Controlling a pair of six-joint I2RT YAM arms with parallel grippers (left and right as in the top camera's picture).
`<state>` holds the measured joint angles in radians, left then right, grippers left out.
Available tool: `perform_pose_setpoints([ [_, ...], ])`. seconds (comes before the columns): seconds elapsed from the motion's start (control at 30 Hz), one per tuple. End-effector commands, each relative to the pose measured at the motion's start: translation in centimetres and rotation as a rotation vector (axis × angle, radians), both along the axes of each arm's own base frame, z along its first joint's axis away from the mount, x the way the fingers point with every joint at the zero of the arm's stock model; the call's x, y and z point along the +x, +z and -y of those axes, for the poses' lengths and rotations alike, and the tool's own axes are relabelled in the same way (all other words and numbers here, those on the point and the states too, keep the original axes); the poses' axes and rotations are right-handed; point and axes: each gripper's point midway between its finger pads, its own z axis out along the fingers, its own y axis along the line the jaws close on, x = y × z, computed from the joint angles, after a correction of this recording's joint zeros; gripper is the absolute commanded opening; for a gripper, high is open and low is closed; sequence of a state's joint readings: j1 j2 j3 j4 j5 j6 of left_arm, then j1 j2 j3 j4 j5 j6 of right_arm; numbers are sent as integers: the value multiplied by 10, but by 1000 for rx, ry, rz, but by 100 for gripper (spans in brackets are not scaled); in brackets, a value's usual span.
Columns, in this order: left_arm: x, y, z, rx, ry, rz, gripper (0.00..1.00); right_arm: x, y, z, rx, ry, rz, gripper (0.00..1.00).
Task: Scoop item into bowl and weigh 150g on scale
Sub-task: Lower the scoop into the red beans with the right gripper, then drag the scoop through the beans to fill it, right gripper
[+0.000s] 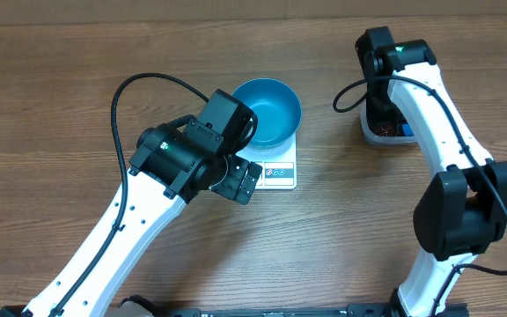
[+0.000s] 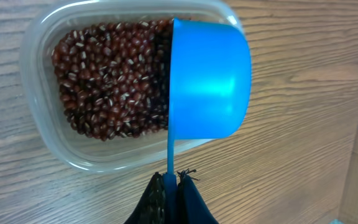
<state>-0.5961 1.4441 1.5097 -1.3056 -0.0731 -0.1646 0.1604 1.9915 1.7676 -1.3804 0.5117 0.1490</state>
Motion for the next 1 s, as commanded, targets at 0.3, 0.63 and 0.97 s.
perform_pose_setpoints([
  [0.3,1,-2,0,11,5,1,99,4,-18,-30,189,50,-42,3],
  [0.63,1,-2,0,10,5,1,99,6,-23,-52,316,93,-52,4],
  [0.97,1,-2,0,11,5,1,100,7,-24,-67,424,104,-53,4],
])
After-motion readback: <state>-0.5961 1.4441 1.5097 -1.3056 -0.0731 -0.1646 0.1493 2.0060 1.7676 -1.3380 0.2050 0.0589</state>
